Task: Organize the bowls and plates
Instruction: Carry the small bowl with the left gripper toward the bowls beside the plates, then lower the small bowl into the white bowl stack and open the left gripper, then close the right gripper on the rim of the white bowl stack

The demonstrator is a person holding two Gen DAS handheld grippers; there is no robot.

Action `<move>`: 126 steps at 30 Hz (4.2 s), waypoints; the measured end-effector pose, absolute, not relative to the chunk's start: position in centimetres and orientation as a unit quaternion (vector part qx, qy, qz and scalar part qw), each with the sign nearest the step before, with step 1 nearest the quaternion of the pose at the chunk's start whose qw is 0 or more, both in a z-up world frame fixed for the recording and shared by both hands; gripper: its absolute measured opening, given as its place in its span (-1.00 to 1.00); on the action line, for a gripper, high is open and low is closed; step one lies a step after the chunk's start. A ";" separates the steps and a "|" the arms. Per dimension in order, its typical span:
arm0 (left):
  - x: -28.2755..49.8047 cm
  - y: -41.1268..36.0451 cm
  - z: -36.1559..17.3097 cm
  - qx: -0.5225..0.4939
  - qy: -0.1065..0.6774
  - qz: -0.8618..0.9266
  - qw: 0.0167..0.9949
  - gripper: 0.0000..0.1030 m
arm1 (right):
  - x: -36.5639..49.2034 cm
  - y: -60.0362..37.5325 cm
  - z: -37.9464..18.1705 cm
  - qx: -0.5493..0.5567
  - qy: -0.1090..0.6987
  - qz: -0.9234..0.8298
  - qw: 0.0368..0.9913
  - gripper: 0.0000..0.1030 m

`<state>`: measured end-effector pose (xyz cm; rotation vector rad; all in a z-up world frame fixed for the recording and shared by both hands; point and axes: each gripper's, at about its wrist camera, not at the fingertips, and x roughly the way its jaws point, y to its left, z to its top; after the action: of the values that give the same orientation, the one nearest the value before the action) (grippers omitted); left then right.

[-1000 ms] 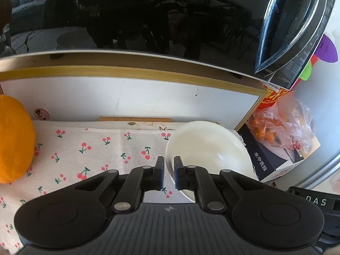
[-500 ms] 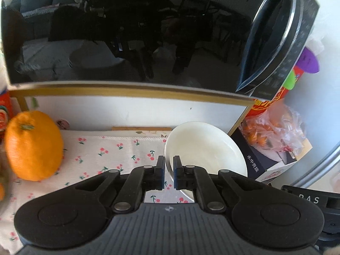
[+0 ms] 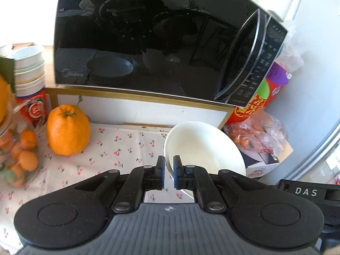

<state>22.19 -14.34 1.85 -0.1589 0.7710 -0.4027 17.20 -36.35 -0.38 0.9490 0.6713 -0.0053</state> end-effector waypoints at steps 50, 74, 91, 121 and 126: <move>7.0 -11.5 -2.8 -0.123 0.413 -0.253 0.866 -0.85 | 2.7 -35.1 -3.0 0.316 0.421 -0.017 0.850 -0.78; 6.4 -12.3 -4.8 -0.066 0.435 -0.244 0.864 -0.77 | 3.4 -33.5 -4.4 0.241 0.463 -0.030 0.852 -0.74; 5.4 -12.2 -4.9 -0.027 0.386 -0.294 0.874 0.47 | 2.8 -35.9 -4.5 0.274 0.435 -0.043 0.857 0.07; 3.5 -15.3 -9.5 0.124 0.338 -0.386 0.849 0.99 | 2.4 -34.7 -7.5 0.143 0.357 0.048 0.922 0.73; 4.0 -15.8 -10.0 0.126 0.340 -0.388 0.847 0.99 | 3.0 -34.8 -8.3 0.154 0.365 0.043 0.917 0.73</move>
<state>4.05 -15.76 -10.04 0.2653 0.7172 -0.8179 2.97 -34.83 -8.34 0.3165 0.7510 0.0876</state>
